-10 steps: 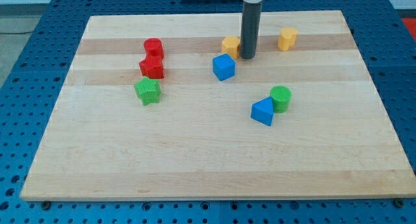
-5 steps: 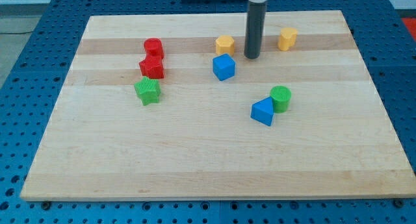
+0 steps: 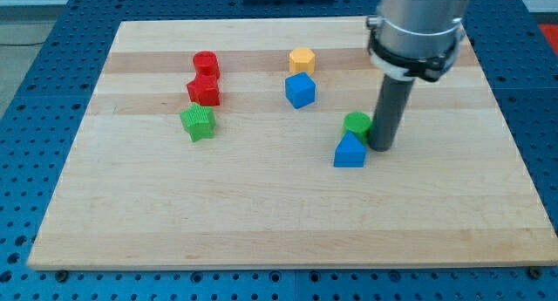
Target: Place the green circle below the blue cube to form a vertical line
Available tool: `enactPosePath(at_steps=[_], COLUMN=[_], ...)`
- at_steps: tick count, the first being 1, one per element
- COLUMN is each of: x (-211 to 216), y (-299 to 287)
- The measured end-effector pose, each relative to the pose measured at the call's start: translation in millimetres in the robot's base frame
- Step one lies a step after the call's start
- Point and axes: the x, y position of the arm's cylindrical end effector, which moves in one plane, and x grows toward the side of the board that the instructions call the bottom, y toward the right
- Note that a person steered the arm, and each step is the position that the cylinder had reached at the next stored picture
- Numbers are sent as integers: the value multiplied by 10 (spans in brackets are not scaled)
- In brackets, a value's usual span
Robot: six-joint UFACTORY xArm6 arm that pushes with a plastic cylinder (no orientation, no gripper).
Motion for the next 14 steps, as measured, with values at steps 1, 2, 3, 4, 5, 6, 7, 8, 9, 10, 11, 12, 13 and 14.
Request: enactPosePath(at_steps=[1, 2, 3, 4, 5, 6, 7, 8, 9, 10, 11, 12, 13, 14], x=[-22, -89, -197, -270, -271, -280, -342, -429, -430, -430, -430, -430, -430, -430], y=[-149, -242, 12, 44, -110, -207, -237, -199, -316, -485, -497, -498, -475, -473])
